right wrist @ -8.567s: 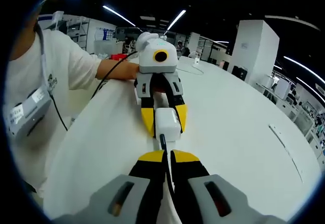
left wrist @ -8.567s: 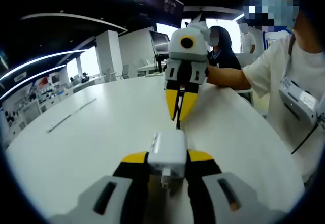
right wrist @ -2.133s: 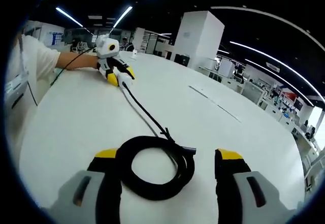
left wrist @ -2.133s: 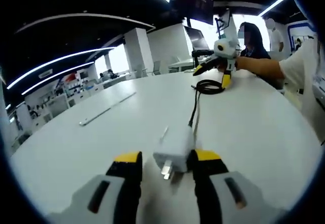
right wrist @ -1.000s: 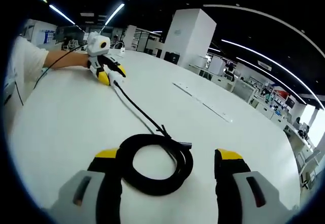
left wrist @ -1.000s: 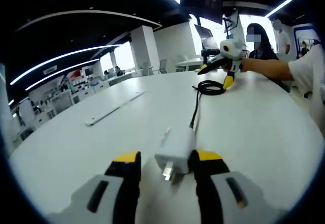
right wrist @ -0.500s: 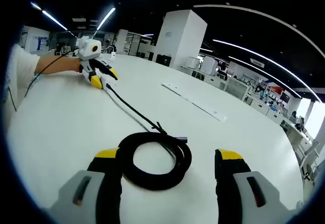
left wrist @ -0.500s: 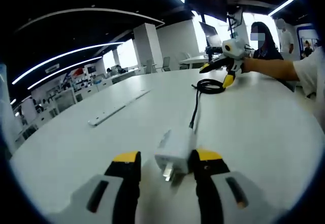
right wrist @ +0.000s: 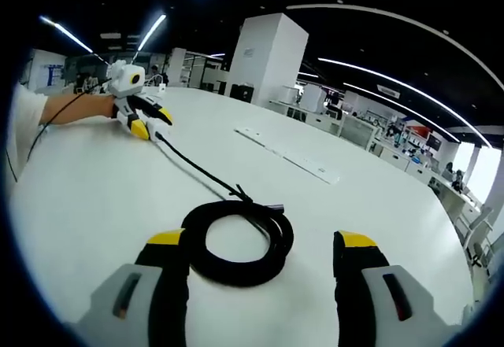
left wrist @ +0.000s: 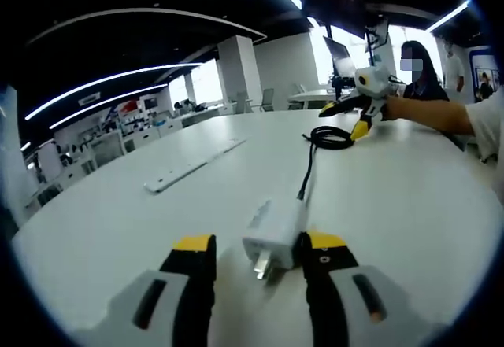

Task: Plug the desk Type‑C cable into the charger adapter.

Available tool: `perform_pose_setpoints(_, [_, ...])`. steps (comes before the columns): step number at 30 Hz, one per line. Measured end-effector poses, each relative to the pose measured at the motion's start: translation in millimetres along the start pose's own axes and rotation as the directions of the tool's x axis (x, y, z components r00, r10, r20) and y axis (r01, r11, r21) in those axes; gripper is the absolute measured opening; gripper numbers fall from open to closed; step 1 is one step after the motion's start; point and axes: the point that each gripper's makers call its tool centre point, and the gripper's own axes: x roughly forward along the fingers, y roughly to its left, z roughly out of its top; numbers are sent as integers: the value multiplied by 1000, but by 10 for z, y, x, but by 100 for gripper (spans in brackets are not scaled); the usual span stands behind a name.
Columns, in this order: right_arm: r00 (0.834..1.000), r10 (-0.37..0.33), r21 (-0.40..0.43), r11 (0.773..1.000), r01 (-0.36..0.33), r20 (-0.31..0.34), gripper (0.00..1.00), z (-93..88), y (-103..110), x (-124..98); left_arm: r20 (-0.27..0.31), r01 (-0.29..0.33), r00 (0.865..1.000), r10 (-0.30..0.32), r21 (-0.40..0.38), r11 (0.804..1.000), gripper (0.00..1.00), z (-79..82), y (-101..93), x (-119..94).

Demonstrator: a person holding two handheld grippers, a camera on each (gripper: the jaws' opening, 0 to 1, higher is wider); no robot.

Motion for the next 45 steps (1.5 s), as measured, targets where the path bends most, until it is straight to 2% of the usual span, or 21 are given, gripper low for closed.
perform_pose_setpoints(15, [1000,-30,28,999,30,6,78,-18,-71,13,-7,-75,997,75,-34,997,43,38,253,33])
perform_pose_setpoints(37, [999,-42,20,999,42,12,78,-1,-30,13,-13,-104,994,104,-29,994,40,71,281,-44])
perform_pose_setpoints(45, [999,-41,14,999,41,18,80,26,3,-32,-9,-97,995,97,-14,995,42,105,184,-124])
